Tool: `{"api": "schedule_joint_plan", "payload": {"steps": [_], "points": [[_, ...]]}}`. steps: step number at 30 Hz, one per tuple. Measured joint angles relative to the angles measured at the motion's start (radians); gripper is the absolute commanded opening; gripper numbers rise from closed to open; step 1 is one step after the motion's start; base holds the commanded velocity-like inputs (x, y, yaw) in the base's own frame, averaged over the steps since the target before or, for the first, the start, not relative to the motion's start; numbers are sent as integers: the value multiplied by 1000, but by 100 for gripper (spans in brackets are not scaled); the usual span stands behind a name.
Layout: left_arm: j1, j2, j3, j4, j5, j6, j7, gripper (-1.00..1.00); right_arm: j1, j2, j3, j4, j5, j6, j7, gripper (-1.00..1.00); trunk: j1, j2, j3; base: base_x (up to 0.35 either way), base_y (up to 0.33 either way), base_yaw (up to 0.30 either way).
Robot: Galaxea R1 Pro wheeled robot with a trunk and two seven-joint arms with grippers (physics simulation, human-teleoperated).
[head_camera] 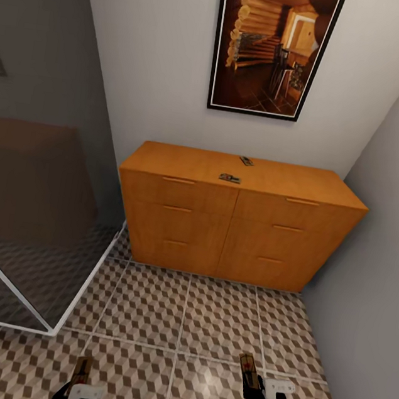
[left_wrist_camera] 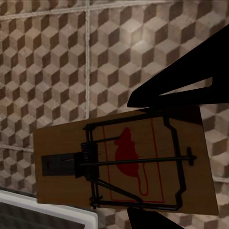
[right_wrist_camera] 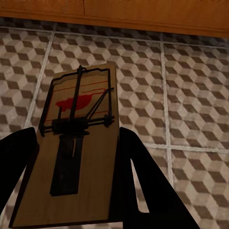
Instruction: Take the four mousetraps from the cabinet in the bathroom and place them on the bathroom floor. Make sure all four end up on the same floor surface, and ensure that at least two of them are either under or directly next to the same bathroom sink.
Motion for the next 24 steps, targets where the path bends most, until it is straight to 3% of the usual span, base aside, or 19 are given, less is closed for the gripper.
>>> {"api": "schedule_joint_plan", "payload": {"steps": [24], "points": [[0,-2,0,0,1,18,0,-100,0,-1,0,46,0,0,-28,-100,0,0,17,0,0,0]]}}
